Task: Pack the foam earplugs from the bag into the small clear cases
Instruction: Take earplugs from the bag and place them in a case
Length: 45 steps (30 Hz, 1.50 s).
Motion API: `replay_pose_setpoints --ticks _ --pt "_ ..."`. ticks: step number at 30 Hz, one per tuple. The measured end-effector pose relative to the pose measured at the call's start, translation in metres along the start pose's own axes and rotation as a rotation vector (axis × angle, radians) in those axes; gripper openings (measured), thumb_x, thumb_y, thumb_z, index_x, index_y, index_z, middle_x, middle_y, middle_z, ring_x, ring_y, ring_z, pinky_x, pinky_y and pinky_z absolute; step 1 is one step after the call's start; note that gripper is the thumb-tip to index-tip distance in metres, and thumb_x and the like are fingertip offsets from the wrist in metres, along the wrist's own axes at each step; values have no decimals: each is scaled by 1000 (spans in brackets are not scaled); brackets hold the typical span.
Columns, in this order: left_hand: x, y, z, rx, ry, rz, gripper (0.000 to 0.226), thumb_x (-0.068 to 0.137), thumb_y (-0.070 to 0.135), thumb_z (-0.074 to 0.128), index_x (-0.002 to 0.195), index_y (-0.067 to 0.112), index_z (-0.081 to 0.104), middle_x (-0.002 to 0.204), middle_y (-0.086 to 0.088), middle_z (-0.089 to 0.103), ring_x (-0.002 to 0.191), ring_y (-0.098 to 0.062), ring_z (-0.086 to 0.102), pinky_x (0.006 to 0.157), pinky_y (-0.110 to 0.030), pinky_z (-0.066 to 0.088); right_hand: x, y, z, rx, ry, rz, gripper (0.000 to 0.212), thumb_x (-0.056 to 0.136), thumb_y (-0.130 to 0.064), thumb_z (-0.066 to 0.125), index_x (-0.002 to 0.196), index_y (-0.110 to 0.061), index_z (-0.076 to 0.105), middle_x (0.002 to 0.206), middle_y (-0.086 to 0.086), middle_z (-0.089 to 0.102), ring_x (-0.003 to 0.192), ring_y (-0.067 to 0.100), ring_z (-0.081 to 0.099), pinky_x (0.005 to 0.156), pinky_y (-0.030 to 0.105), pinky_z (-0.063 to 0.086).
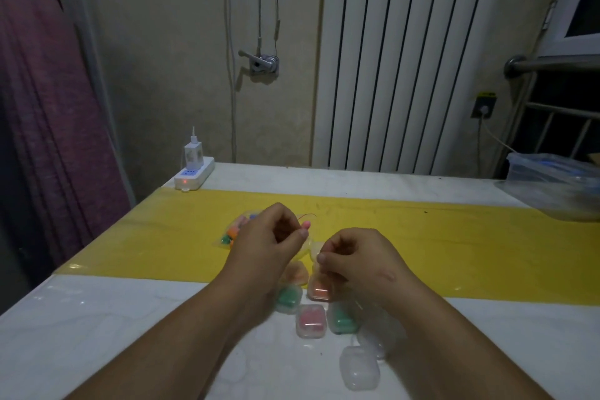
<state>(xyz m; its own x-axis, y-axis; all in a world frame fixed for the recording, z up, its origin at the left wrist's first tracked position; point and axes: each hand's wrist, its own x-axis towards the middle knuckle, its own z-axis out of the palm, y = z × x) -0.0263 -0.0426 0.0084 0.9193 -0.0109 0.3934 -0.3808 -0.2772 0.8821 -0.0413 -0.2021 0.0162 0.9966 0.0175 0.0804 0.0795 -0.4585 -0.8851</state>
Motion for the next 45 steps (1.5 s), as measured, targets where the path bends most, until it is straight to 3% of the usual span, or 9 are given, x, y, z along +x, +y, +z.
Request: replay_pose_setpoints --ticks 6,9,15,22,30,34,38,42,45 --pt "-2 1 0 -167 -48 -83 9 83 -13 66 80 -7 60 65 2 67 81 3 70 54 -12 50 -1 -4 -4 167 83 16 6 81 0 73 78 -6 72 78 13 71 70 31 74 74 49 60" --pt "-3 3 2 -184 -33 -72 11 81 -5 72 81 -5 61 70 -10 65 68 -5 65 53 -14 49 0 -5 -4 188 83 -20 15 76 -4 80 85 -4 68 75 14 68 69 35 72 75 54 59" --pt "-2 4 4 -239 -37 -125 11 79 11 78 81 4 68 72 -10 66 63 -14 61 55 -20 54 3 -1 -3 219 61 -66 18 75 1 79 85 -10 68 83 9 75 83 23 72 58 21 54" --pt "-4 2 8 -288 -52 -190 6 81 6 75 80 10 70 72 -4 69 66 -14 63 61 -28 54 5 1 -3 269 71 -57 31 76 -2 79 101 -13 63 82 11 75 69 25 70 74 45 61" --pt "-4 2 8 -269 -57 -170 8 83 5 73 79 11 70 72 0 70 70 -15 65 70 -34 57 4 1 -1 310 43 -92 21 83 3 71 97 -11 68 82 15 73 70 23 66 75 46 61" --pt "-5 3 7 -265 -67 -163 8 82 5 74 78 12 70 73 -3 69 70 -14 64 69 -35 57 8 4 0 254 76 -122 7 83 -9 75 90 -12 72 80 11 74 72 30 69 74 46 61" --pt "-5 4 5 -170 -66 -127 9 84 8 73 80 15 70 70 9 66 67 -6 62 58 -22 53 12 7 -6 196 131 -155 3 84 -7 73 82 -9 72 74 7 75 74 28 69 73 42 60" --pt "-6 3 2 126 -173 -24 8 85 20 73 80 25 70 74 15 66 75 -2 61 71 -26 54 15 10 -16 171 181 -147 7 81 -10 77 79 -8 71 71 5 74 68 20 66 71 40 60" --pt "-9 6 1 327 -319 145 9 83 29 73 75 32 70 77 21 66 79 3 56 69 -24 44 16 13 -19 165 199 -138 9 80 -13 79 78 -8 71 70 4 74 64 17 64 71 40 60"
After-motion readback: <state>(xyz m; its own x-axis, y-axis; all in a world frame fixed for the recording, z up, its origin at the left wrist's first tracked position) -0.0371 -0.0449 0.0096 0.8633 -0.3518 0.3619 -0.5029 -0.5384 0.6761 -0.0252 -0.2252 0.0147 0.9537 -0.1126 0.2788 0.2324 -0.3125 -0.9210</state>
